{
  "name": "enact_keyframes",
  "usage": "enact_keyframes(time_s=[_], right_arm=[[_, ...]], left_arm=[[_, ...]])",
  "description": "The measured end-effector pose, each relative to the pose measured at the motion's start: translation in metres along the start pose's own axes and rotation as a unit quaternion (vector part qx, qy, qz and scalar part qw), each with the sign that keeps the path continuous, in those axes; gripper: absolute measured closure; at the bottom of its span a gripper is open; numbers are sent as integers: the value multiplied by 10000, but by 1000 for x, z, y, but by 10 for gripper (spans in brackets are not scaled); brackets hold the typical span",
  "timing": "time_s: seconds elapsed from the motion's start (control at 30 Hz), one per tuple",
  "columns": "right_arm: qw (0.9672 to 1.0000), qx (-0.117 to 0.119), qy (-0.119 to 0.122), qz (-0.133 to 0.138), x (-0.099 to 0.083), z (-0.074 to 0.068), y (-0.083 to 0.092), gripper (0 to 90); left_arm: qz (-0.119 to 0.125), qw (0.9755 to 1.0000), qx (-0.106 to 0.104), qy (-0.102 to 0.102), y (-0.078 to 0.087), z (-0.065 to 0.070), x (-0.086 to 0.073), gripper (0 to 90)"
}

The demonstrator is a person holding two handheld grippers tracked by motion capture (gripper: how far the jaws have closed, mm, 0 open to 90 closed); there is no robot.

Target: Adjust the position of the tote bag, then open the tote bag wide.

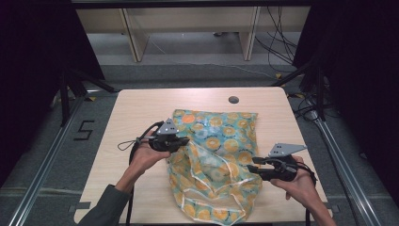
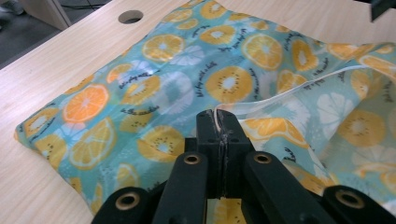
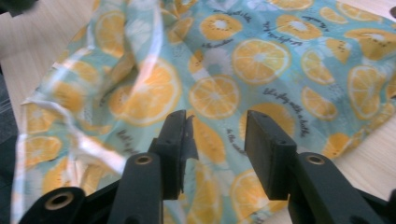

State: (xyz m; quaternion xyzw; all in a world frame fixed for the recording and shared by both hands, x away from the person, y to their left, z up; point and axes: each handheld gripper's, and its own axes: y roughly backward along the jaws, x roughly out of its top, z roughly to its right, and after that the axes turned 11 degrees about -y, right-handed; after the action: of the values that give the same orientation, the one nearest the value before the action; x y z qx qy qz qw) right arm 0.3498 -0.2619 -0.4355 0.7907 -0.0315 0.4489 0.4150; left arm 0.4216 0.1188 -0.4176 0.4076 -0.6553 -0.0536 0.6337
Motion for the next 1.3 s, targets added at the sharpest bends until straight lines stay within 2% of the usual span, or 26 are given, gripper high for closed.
enact_keyframes(time_s=[0.03,0.07,0.13,0.17,0.2,0.27,0.37,0.4,0.43,0.47,0.5,0.53,0.6,0.77,0.8,0.83,0.87,0.9,0.97,1.0,1.03,1.07,1.1,1.13,1.2,1.3], right_arm=[[10000,0,0,0,0,0,0,592],[10000,-17,57,43,0,-2,-2,555],[9999,8,90,67,0,-5,-2,537],[9999,54,130,76,1,-6,-2,515],[9999,104,125,56,3,-12,-2,461],[9996,152,197,111,5,-16,-3,420],[9996,206,198,86,6,-22,-5,395],[9992,238,294,96,7,-23,-8,387],[9993,157,313,110,7,-25,-10,371],[9992,139,377,52,7,-26,-12,362],[9995,93,294,-53,8,-28,-14,354],[9992,5,401,-46,9,-25,-20,351],[9993,-1,338,-170,10,-24,-27,345],[9991,-49,317,-279,14,-19,-39,364],[9993,-48,213,-297,14,-19,-42,372],[9990,-32,292,-351,16,-17,-45,376],[9987,-29,298,-405,16,-16,-48,385],[9985,17,267,-484,17,-15,-51,435],[9975,110,381,-577,19,-14,-56,611],[9976,128,398,-543,18,-15,-57,708],[9976,128,398,-543,18,-15,-57,708],[9962,77,579,-642,21,-15,-56,830],[9962,77,579,-642,21,-15,-56,830],[9958,188,678,-583,24,-13,-57,900],[9966,61,665,-492,28,-14,-52,900],[9974,65,642,-330,34,-14,-48,900]], left_arm=[[0,10000,0,0,0,0,0,886],[30,9999,8,127,-3,-5,-1,886],[23,9999,35,156,-4,-7,-1,885],[22,10000,8,80,-5,-11,-1,885],[8,9997,51,238,-7,-13,-2,885],[-19,9995,29,304,-8,-15,-2,884],[11,9997,51,225,-9,-20,-2,883],[76,9994,26,325,-11,-21,-3,883],[-3,9994,39,358,-10,-21,-4,882],[49,9995,38,310,-11,-22,-4,882],[55,9994,26,342,-12,-22,-5,881],[51,9992,53,394,-12,-21,-5,881],[3,9995,-3,306,-11,-22,-5,880],[-1,9996,21,297,-9,-21,-5,878],[-9,9994,30,345,-10,-21,-5,878],[-20,9994,30,344,-10,-21,-5,878],[-23,9994,20,357,-10,-21,-5,878],[-24,9996,11,297,-10,-21,-6,877],[41,9995,16,317,-11,-22,-6,877],[5,9997,-23,255,-9,-23,-6,877],[5,9997,-23,255,-9,-23,-6,877],[9,9994,-3,332,-9,-22,-7,877],[9,9994,-3,332,-9,-22,-7,877],[61,9991,35,425,-10,-22,-7,877],[53,9991,15,421,-9,-23,-8,878],[64,9993,40,361,-8,-26,-10,877]])
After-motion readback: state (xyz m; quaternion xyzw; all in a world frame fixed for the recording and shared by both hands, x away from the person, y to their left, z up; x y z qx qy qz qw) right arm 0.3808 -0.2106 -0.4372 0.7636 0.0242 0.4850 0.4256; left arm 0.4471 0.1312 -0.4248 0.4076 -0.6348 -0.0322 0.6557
